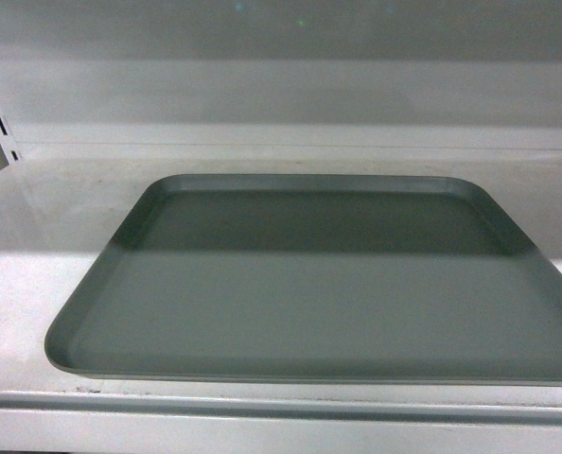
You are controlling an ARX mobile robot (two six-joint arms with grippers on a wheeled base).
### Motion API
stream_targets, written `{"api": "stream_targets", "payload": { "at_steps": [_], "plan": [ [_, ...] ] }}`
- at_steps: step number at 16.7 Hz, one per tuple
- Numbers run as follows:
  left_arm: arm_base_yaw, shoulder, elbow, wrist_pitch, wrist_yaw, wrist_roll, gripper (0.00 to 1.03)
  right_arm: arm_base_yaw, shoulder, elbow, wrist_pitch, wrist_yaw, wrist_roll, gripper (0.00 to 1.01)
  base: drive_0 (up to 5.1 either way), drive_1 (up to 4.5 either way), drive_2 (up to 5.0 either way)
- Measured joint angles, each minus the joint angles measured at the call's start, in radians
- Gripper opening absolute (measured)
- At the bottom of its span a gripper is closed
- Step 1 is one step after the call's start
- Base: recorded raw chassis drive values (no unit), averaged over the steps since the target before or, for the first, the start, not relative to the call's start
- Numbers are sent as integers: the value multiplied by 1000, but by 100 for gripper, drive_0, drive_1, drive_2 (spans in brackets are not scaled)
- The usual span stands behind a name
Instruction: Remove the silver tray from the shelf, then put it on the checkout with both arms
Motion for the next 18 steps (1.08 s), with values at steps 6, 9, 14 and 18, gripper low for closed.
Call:
{"api": "stream_targets", "payload": {
  "at_steps": [6,9,14,18],
  "plan": [
    [-29,48,46,-141,-63,-34,98,26,82,29,-105,58,130,98,0,0,0],
    [-53,275,118,-133,-108,-80,98,25,186,43,32,19,229,98,0,0,0],
    [-40,724,174,303,-15,-57,98,62,674,90,502,-44,159,98,0,0,0],
    [-61,1125,307,547,12,-18,98,106,1107,175,799,-52,33,98,0,0,0]
  ]
}}
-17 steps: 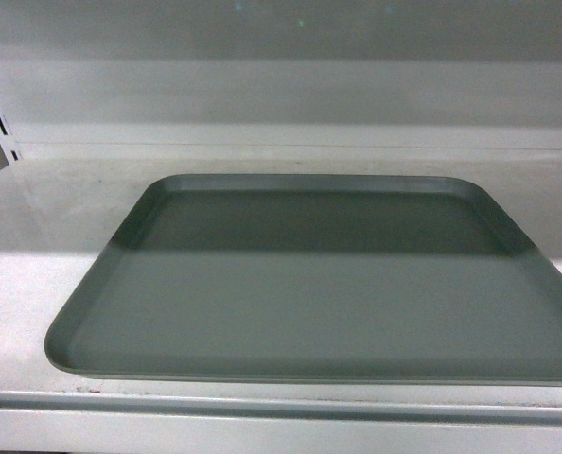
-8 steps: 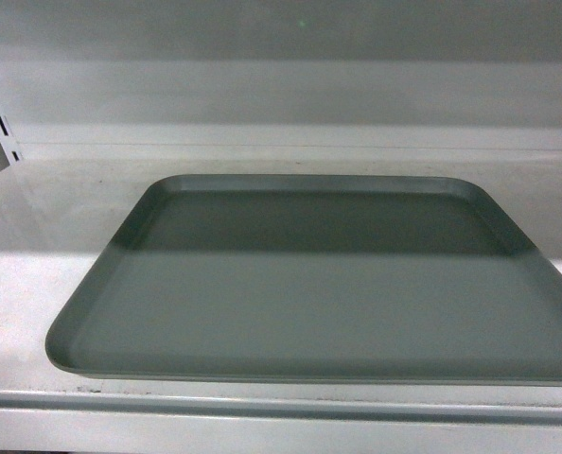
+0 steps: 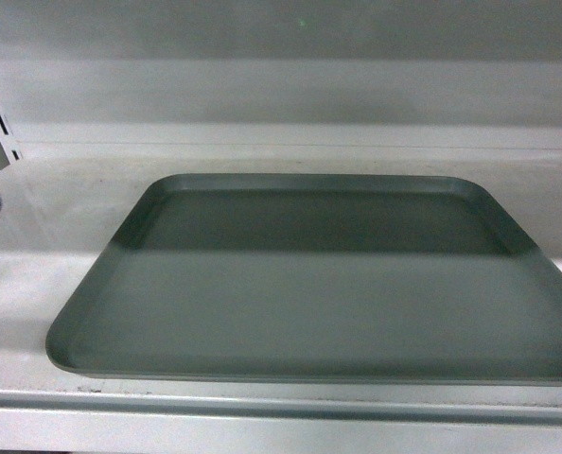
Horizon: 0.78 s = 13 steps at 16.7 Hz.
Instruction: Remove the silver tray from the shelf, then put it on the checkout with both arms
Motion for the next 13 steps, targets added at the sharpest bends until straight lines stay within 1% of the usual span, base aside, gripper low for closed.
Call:
{"api": "stream_targets", "payload": {
  "at_steps": [1,2,5,7,9,11,13],
  "plan": [
    [-11,82,36,20,7,4,98,0,93,24,49,-1,-27,98,0,0,0],
    [-24,156,69,35,7,18,98,0,177,48,87,-1,-43,98,0,0,0],
    [-56,320,145,64,-2,30,98,7,365,108,141,0,-80,98,0,0,0],
    [-77,393,183,68,-18,44,98,14,441,135,143,3,-85,98,0,0,0],
    [-101,447,223,54,-31,45,98,21,489,175,125,8,-83,98,0,0,0],
    [-115,487,266,39,-38,43,98,25,517,218,93,19,-69,98,0,0,0],
    [-126,529,312,17,-54,43,98,26,545,267,45,29,-46,98,0,0,0]
  ]
}}
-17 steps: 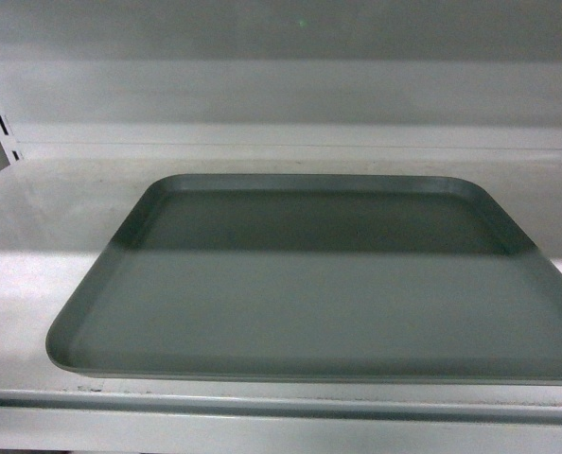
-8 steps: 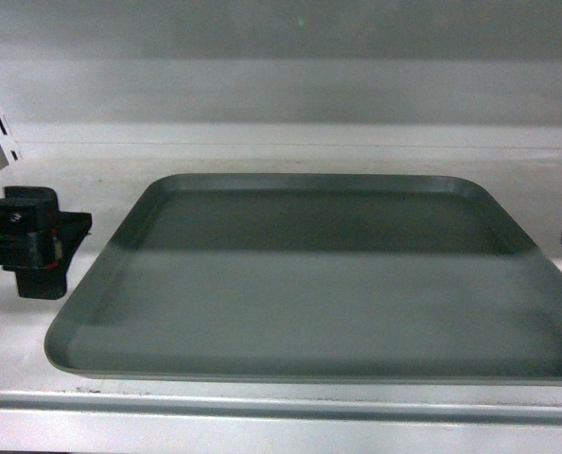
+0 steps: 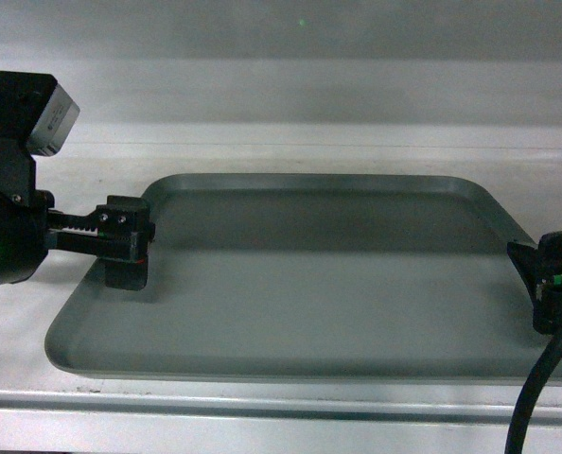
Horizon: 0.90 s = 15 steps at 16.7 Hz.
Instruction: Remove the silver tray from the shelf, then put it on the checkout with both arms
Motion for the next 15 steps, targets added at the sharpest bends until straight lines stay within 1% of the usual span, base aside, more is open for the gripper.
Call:
{"api": "stream_targets", "payload": {
  "at_steps": [1,2,3,4,6,7,8,9,13,14,15],
  "plan": [
    [0,15,16,-10,-7,0,98,0,7,19,-27,1,14,98,0,0,0],
    [-2,35,37,-28,-8,-8,98,5,19,55,-71,2,38,98,0,0,0],
    [-2,45,48,-37,-11,-15,98,7,26,76,-90,8,51,98,0,0,0],
    [-2,55,63,-43,-11,-23,98,8,34,100,-113,10,72,98,0,0,0],
    [-2,64,73,-43,-12,-38,98,13,51,136,-137,25,103,98,0,0,0],
    [-3,68,74,-41,-16,-45,98,13,59,146,-138,29,113,98,0,0,0],
    [-13,79,74,-35,-18,-54,98,13,74,159,-147,45,130,98,0,0,0],
    [-27,85,63,-5,-22,-74,98,13,115,162,-126,50,145,98,0,0,0],
    [-34,94,27,51,-31,-77,98,14,142,156,-86,50,144,98,0,0,0],
    [-38,95,19,64,-37,-77,98,17,142,152,-76,50,142,98,0,0,0],
    [-39,95,16,68,-39,-78,98,20,142,146,-67,51,132,98,0,0,0]
  ]
}}
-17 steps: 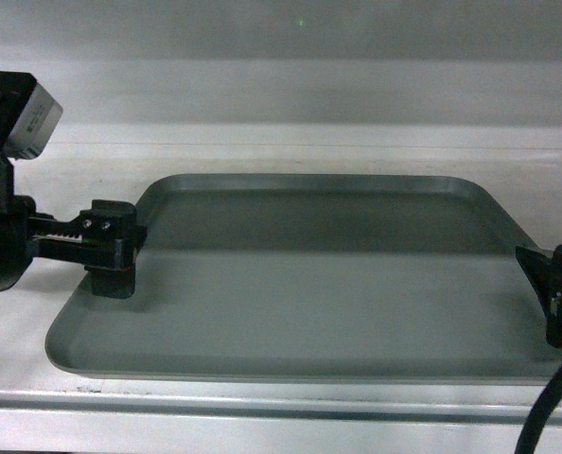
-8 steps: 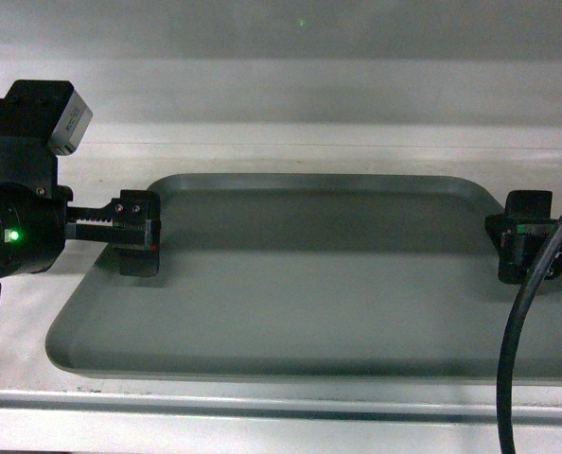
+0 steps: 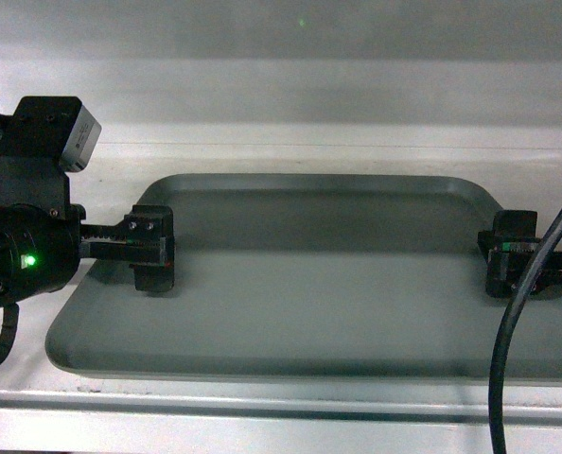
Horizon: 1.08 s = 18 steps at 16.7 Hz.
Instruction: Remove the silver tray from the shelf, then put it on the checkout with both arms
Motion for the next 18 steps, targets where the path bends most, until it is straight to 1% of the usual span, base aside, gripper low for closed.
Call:
{"api": "stream_targets", "payload": {
  "at_steps": [3,5,7,8,10,11,13,14,15,16,17,18],
  "plan": [
    [-1,0,-5,2,2,-4,98,0,0,-6,10,0,-11,98,0,0,0],
    [-11,0,-8,3,-7,-9,97,0,2,-20,33,-1,-26,98,0,0,0],
    [-24,0,-10,3,-6,-13,81,1,2,-24,39,-1,-33,98,0,0,0],
    [-35,-1,-11,5,-8,-14,69,1,2,-26,44,-5,-33,98,0,0,0],
    [-42,-2,-14,10,-8,-14,51,6,2,-29,48,-8,-33,97,0,0,0],
    [-48,-3,-16,11,-18,-14,42,6,2,-29,48,-8,-34,90,0,0,0],
    [-46,-5,-18,12,-20,-14,28,7,2,-29,47,-9,-33,76,0,0,0],
    [-45,-5,-20,15,-31,-14,17,9,2,-29,47,-9,-33,65,0,0,0],
    [-44,-5,-21,19,-35,-20,9,14,2,-29,47,-5,-34,56,0,0,0],
    [-44,-6,-23,21,-37,-55,4,21,2,-29,45,-4,-34,45,0,0,0],
    [-44,-6,-23,24,-37,-74,4,22,0,-29,41,-3,-37,34,0,0,0],
    [-44,-6,-25,26,-35,-80,4,26,-5,-29,35,-1,-38,23,0,0,0]
  ]
}}
